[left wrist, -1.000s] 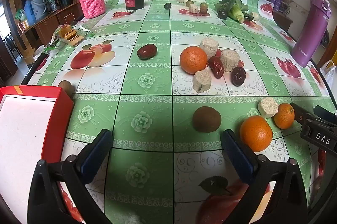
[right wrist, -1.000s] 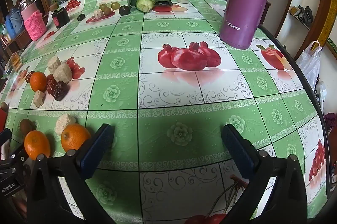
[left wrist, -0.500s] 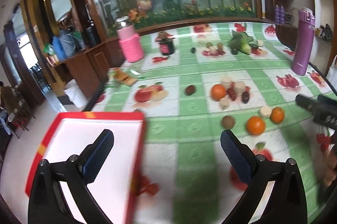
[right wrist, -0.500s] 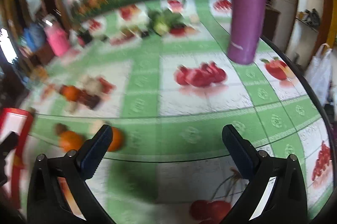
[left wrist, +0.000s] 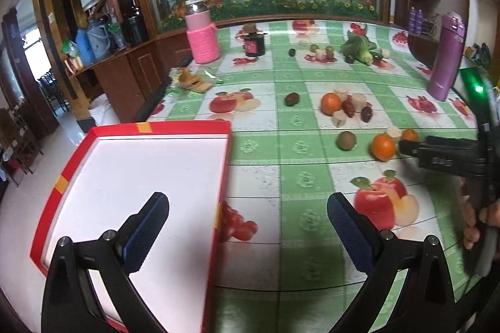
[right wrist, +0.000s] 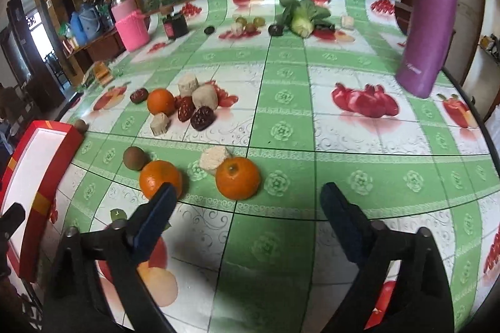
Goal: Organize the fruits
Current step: 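Move both grippers toward the oranges on the tablecloth, then grasp an orange with the left gripper while the right gripper grasps another orange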
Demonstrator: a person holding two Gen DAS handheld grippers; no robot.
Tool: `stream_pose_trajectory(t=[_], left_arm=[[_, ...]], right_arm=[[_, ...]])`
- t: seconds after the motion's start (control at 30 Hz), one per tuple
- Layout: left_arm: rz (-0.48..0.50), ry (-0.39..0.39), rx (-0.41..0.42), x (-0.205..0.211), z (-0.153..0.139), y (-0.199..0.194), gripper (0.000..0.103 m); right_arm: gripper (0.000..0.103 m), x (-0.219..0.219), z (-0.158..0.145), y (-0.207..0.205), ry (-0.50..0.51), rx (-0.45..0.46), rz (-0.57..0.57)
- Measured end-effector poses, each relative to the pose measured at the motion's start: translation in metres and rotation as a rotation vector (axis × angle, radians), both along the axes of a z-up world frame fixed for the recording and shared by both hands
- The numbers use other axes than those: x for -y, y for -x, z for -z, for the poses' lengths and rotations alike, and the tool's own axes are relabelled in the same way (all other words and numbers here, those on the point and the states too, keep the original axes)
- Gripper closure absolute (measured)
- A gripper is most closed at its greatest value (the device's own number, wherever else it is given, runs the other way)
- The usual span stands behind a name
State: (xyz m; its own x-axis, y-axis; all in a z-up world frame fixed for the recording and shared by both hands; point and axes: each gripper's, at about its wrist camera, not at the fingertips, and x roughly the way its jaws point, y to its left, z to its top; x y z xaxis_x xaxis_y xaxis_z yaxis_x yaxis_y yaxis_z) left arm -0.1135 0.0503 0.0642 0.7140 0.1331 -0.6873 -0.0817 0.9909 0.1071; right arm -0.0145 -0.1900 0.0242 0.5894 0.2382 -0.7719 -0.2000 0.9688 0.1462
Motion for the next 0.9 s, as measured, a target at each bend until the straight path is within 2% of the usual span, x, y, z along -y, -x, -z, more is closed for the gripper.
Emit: stream_pose_trajectory(t=[0.03, 0.1, 0.13, 0.17, 0.2, 0.27, 0.37, 0.53, 0.63, 0.73, 0.9], left_arm=[[0.012, 0.011, -0.002, 0.003, -0.001, 0.0, 0.002], [0.033, 0.025, -0.003, 0.009, -0.001, 0.0, 0.002], [0.047, 0.034, -0.006, 0.013, -0.002, -0.002, 0.002], [0.059, 0.04, -0.01, 0.018, -0.002, -0.003, 0.004], [0.078, 0.047, -0.016, 0.024, -0.002, -0.005, 0.006], [0.111, 0.057, -0.032, 0.034, -0.001, -0.01, 0.014], [0.172, 0.071, -0.067, 0.056, 0.003, -0.021, 0.028], [0.252, 0.092, -0.139, 0.09, 0.014, -0.046, 0.046], [0.258, 0.115, -0.18, 0.104, 0.022, -0.062, 0.051], [0.255, 0.155, -0.218, 0.112, 0.029, -0.077, 0.062], [0.246, 0.144, -0.217, 0.126, 0.033, -0.091, 0.063]], right_arm=[[0.034, -0.002, 0.003, -0.003, 0.008, -0.015, -0.01], [0.04, -0.003, 0.004, -0.005, 0.03, 0.005, -0.016], [0.048, -0.003, 0.004, -0.005, 0.027, 0.005, -0.023], [0.055, -0.002, 0.004, -0.004, 0.016, 0.011, -0.025], [0.058, 0.0, 0.003, -0.004, -0.001, 0.01, -0.027], [0.07, 0.006, 0.002, -0.005, -0.059, -0.004, -0.031], [0.07, 0.014, -0.003, -0.004, -0.104, 0.01, 0.001], [0.07, 0.036, -0.02, 0.004, -0.228, 0.088, 0.075], [0.07, 0.051, -0.025, 0.006, -0.273, 0.115, 0.145], [0.07, 0.059, -0.032, 0.01, -0.276, 0.158, 0.194], [0.07, 0.064, -0.039, 0.013, -0.291, 0.198, 0.213]])
